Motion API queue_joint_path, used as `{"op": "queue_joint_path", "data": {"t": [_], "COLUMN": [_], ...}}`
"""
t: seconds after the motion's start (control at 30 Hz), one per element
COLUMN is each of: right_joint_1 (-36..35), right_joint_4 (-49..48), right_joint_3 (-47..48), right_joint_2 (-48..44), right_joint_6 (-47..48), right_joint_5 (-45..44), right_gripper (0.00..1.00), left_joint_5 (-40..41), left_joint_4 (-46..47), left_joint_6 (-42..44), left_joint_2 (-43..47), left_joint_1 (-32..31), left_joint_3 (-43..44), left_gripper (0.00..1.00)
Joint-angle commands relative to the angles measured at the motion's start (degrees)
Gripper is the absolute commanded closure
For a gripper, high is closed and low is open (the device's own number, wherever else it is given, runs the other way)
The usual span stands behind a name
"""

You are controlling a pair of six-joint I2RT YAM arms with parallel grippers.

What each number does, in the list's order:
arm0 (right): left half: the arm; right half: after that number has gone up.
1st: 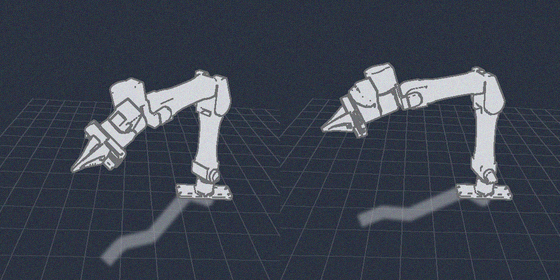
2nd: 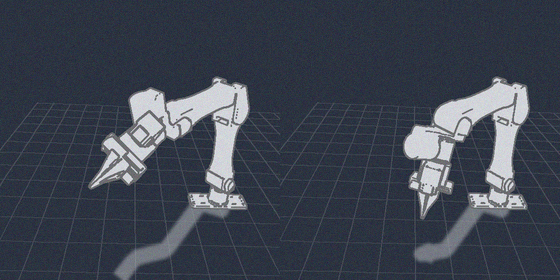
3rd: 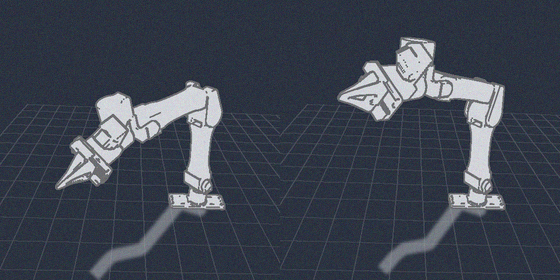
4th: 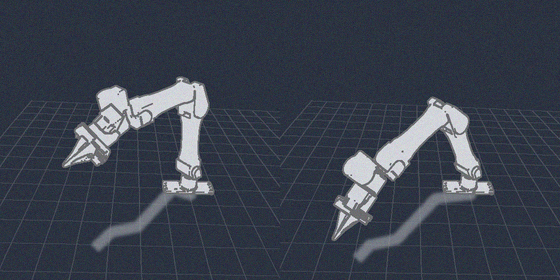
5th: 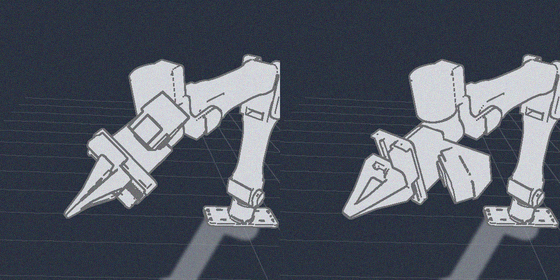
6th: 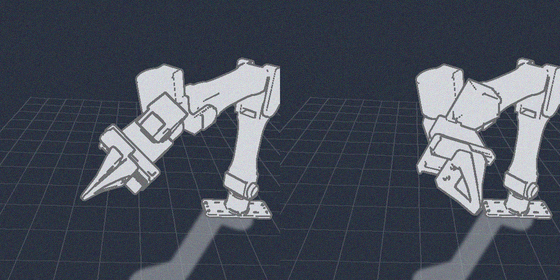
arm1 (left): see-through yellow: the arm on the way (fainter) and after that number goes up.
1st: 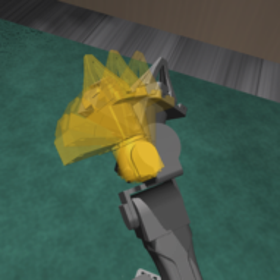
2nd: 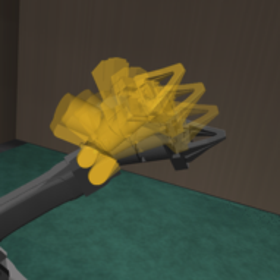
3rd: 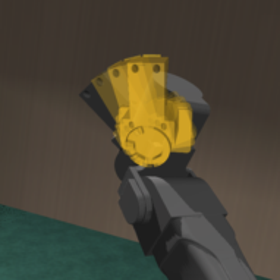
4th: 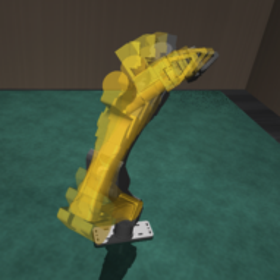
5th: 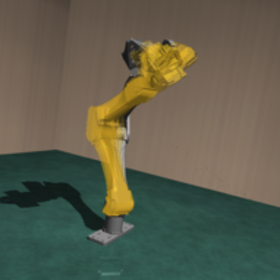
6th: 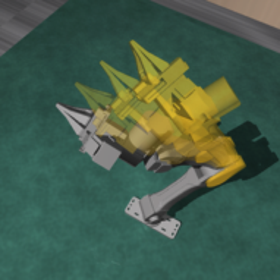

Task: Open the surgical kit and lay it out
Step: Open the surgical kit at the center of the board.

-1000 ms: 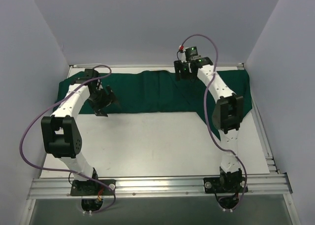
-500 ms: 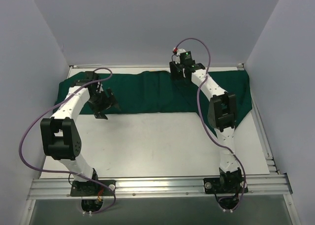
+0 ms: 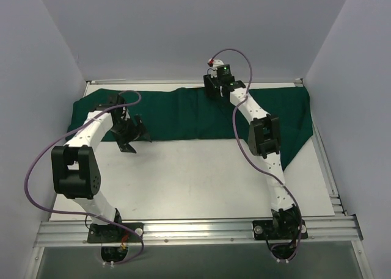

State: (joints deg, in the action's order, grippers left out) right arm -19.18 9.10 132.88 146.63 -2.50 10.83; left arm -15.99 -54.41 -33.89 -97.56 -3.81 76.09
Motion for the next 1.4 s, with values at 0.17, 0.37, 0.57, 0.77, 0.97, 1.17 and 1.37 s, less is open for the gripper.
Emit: {"op": "queue_joint_path", "data": {"t": [0.17, 0.37, 0.57, 0.77, 0.97, 1.17, 1.37], "right_joint_1": [-0.4, -0.5, -0.6, -0.6, -0.8, -1.1, -1.6], "right_joint_4": [-2.2, -2.3, -2.8, -2.7, -2.2, -1.5, -4.4], "right_joint_3": [5.6, 5.8, 6.4, 6.5, 6.7, 3.8, -5.6], "right_joint_2": [2.3, 3.4, 4.3, 4.6, 4.4, 1.2, -7.0], "right_joint_6": [0.1, 0.0, -0.7, -0.3, -0.3, 0.6, 0.5], "right_joint_5": [-0.5, -0.9, -0.5, -1.4, -1.8, -2.0, -2.5], "right_gripper": [0.59, 0.68, 0.83, 0.9, 1.0, 1.0, 1.0], "left_joint_5": [-2.6, -3.0, -3.4, -3.7, -4.1, -4.7, -4.6], "left_joint_4": [2.9, 3.4, 4.1, 4.3, 4.6, 5.1, 5.2], "left_joint_6": [-0.6, -0.7, -0.9, -1.0, -1.0, -1.6, -1.8], "left_joint_2": [2.6, 2.4, 2.3, 2.5, 2.8, 2.9, 3.4], "left_joint_1": [-0.3, -0.4, -0.3, -0.3, -0.3, -0.3, -0.3], "left_joint_3": [-0.5, -0.7, -1.6, -2.3, -2.7, -2.6, -2.7], "left_gripper": [0.13, 0.13, 0.13, 0.13, 0.13, 0.13, 0.13]}}
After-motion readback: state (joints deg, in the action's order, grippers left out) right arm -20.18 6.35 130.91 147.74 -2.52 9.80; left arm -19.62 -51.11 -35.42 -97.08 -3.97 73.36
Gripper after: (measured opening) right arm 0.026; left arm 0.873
